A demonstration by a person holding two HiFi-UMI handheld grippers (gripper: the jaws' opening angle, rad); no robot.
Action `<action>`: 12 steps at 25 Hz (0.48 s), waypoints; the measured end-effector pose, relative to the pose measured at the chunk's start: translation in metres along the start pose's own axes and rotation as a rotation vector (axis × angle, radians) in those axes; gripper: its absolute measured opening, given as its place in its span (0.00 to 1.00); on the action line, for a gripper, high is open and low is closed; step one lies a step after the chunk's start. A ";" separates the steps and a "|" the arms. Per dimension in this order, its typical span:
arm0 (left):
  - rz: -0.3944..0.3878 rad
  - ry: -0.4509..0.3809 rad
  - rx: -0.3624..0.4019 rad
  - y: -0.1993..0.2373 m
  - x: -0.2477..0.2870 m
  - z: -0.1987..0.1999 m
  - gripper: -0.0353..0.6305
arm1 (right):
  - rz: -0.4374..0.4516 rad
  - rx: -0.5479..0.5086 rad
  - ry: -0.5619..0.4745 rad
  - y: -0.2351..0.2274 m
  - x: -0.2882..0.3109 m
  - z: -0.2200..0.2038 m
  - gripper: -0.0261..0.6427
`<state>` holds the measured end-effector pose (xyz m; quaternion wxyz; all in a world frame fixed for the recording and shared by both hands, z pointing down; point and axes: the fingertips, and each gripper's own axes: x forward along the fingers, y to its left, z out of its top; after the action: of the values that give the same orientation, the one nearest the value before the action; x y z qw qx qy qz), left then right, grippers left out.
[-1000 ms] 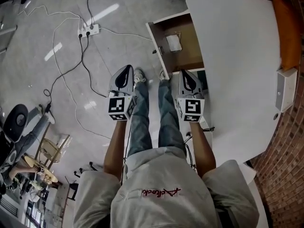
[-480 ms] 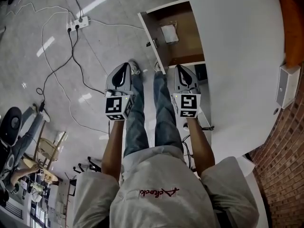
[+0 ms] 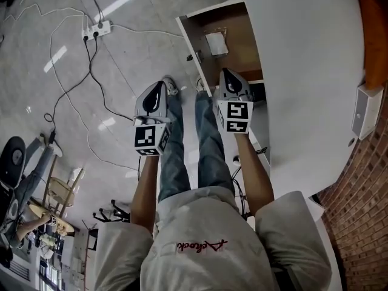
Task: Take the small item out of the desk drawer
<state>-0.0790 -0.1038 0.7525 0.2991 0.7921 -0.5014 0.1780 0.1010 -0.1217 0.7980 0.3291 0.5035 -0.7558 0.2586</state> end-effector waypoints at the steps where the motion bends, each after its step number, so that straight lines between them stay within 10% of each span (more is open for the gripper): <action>1: 0.001 -0.001 -0.002 0.001 0.000 0.000 0.07 | -0.001 0.002 0.003 -0.001 0.005 0.003 0.06; 12: 0.006 0.004 -0.018 0.007 -0.001 -0.005 0.07 | -0.039 0.008 0.062 -0.018 0.059 0.017 0.06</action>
<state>-0.0852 -0.1020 0.7583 0.3068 0.7875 -0.5047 0.1758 0.0973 -0.1752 0.8332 0.3556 0.5113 -0.7341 0.2706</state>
